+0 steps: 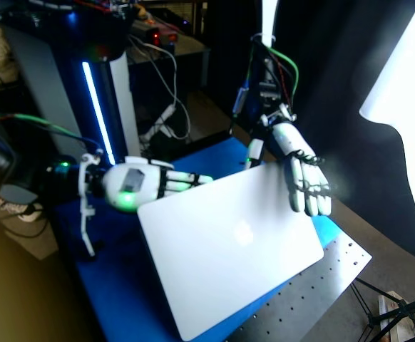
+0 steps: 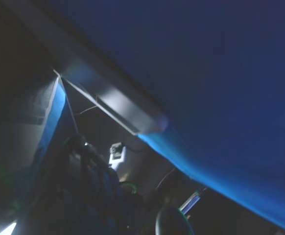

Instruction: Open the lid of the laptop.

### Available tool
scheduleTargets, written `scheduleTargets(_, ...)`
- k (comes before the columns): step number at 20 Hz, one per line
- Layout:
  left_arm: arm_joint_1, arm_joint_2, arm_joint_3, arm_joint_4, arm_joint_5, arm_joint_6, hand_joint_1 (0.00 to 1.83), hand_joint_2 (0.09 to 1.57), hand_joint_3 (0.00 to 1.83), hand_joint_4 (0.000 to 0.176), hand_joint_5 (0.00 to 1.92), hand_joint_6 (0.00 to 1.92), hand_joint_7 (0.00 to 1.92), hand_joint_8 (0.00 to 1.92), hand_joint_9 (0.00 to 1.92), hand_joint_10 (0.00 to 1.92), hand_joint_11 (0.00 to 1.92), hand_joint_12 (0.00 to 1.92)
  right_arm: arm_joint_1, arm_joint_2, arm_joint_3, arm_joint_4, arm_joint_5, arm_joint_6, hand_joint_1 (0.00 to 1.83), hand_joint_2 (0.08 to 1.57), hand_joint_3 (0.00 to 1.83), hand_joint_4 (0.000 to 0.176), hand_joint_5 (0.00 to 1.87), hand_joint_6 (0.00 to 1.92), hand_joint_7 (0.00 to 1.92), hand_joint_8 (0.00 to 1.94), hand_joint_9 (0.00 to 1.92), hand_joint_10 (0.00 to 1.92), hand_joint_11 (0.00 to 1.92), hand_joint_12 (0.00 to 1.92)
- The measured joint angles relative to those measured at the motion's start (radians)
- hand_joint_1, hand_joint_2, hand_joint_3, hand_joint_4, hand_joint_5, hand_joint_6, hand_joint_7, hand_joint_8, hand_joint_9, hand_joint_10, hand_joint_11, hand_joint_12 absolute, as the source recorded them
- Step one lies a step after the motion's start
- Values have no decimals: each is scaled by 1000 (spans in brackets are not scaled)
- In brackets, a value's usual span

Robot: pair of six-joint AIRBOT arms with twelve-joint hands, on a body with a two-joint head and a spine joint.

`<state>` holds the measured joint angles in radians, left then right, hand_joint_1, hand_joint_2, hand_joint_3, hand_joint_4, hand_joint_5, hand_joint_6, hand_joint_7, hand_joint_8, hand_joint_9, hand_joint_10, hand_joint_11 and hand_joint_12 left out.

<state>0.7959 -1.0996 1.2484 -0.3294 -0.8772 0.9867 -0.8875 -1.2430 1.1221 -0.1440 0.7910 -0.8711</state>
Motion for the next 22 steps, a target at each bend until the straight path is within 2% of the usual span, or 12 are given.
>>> scheduleTargets(3, 0, 0, 0, 2, 0, -2, 772, 1008, 0, 176, 188, 0, 201, 0, 142, 3, 0, 253, 8, -12, 13, -9, -19, -1, 0, 1392, 2, 0, 56, 8, 98, 4, 99, 3, 20, 159)
scheduleTargets(6, 0, 0, 0, 2, 0, -2, 775, 1012, 1, 162, 201, 0, 194, 1, 128, 1, 0, 184, 19, -22, 31, -6, -42, -3, 0, 1362, 0, 0, 85, 14, 126, 11, 132, 12, 62, 171)
scheduleTargets(8, 0, 0, -1, 2, 1, -2, 769, 1014, 1, 171, 189, 0, 196, 2, 126, 1, 0, 173, 26, -34, 45, -11, -68, -4, 0, 1365, 0, 0, 86, 11, 127, 9, 134, 11, 83, 179)
scheduleTargets(10, 0, 0, -1, 4, 1, -3, 789, 1015, 0, 159, 182, 2, 185, 0, 109, 0, 0, 129, 31, -44, 58, -19, -101, -6, 0, 1369, 0, 0, 100, 10, 134, 6, 144, 9, 155, 214)
scheduleTargets(11, 0, 0, -1, 4, 1, -3, 803, 1015, 0, 138, 190, 4, 181, 0, 106, 0, 0, 118, 32, -49, 66, -19, -119, -6, 0, 1372, 0, 0, 118, 14, 151, 11, 167, 16, 190, 232)
scheduleTargets(12, 0, 0, -2, 5, 1, -3, 780, 1021, 0, 154, 174, 2, 141, 0, 53, 0, 1, 17, 35, -50, 69, -20, -134, -6, 0, 1376, 1, 0, 121, 11, 143, 5, 154, 7, 160, 223)
scheduleTargets(13, 0, 1, -2, 5, 2, -3, 791, 1015, 0, 159, 178, 3, 141, 1, 46, 0, 0, 6, 36, -53, 75, -25, -137, -6, 0, 1368, 0, 0, 117, 7, 136, 2, 142, 1, 143, 217)
scheduleTargets(14, 0, 1, -2, 6, 2, -3, 799, 1013, 0, 161, 181, 4, 141, 1, 41, 0, 0, 0, 36, -55, 76, -24, -137, -6, 0, 1359, 0, 0, 128, 11, 142, 3, 138, 0, 135, 214)
scheduleTargets(15, 0, 1, -2, 6, 2, -3, 810, 1011, 0, 153, 187, 4, 153, 4, 54, 5, 6, 3, 37, -57, 80, -27, -138, -5, 0, 1339, 0, 0, 132, 10, 140, 10, 127, 10, 129, 212)
scheduleTargets(17, 0, 1, -2, 8, 2, -3, 819, 1012, 0, 160, 182, 1, 147, 1, 39, 0, 0, 0, 40, -57, 82, -33, -142, -5, 0, 1320, 0, 0, 103, 0, 104, 0, 86, 0, 39, 169)
scheduleTargets(19, 0, 1, -3, 10, 2, -3, 824, 1008, 0, 153, 186, 2, 143, 0, 41, 2, 0, 0, 55, -58, 92, -51, -174, 3, 0, 1314, 0, 0, 173, 5, 171, 5, 152, 7, 89, 175)
scheduleTargets(22, 0, 1, -4, 13, 6, -5, 801, 1019, 3, 133, 188, 1, 135, 0, 41, 0, 0, 0, 60, -58, 96, -68, -194, 5, 0, 1311, 0, 0, 158, 0, 141, 0, 113, 0, 113, 186)
